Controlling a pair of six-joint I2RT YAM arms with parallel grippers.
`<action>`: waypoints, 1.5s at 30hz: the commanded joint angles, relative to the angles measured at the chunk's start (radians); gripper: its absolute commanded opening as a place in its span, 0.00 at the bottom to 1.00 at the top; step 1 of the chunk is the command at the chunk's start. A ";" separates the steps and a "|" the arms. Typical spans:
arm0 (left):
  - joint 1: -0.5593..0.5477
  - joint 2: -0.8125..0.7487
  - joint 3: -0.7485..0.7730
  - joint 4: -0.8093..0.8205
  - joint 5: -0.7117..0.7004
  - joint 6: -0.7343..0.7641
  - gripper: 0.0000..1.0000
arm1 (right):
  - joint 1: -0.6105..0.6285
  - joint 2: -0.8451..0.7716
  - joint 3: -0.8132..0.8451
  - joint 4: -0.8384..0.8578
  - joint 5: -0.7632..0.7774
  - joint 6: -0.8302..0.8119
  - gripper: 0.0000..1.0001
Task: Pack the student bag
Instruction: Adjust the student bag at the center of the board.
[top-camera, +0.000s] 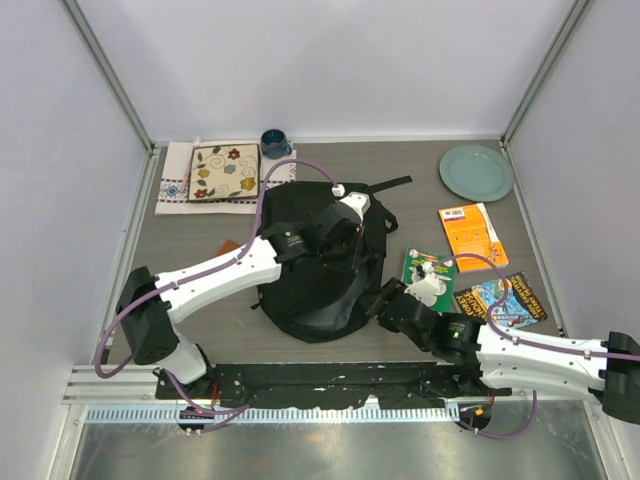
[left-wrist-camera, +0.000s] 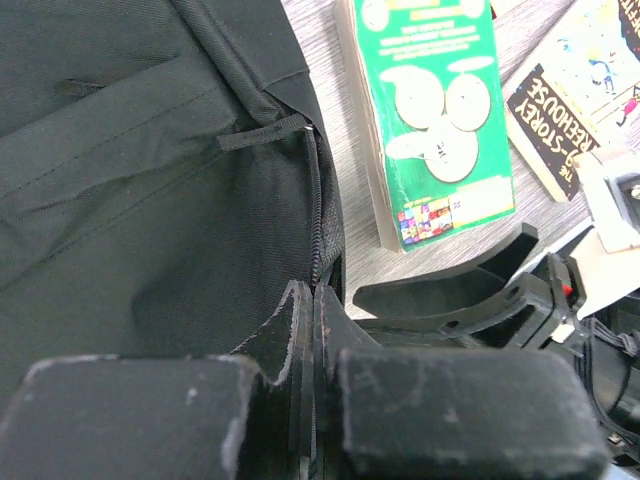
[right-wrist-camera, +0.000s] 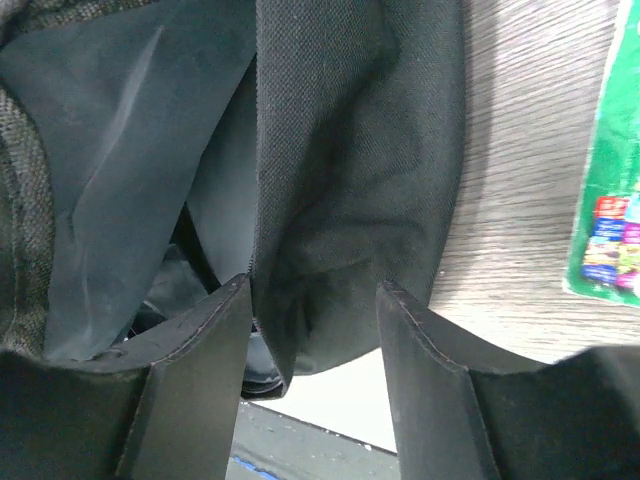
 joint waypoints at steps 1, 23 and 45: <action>-0.003 -0.064 0.035 -0.041 -0.029 0.030 0.00 | -0.015 0.076 0.022 0.135 0.047 0.037 0.60; 0.030 -0.047 0.044 -0.030 -0.035 0.053 0.00 | -0.053 0.396 0.181 0.094 -0.128 -0.029 0.37; 0.120 -0.057 -0.005 0.015 0.102 0.078 0.00 | -0.049 0.297 0.348 -0.373 0.056 -0.150 0.57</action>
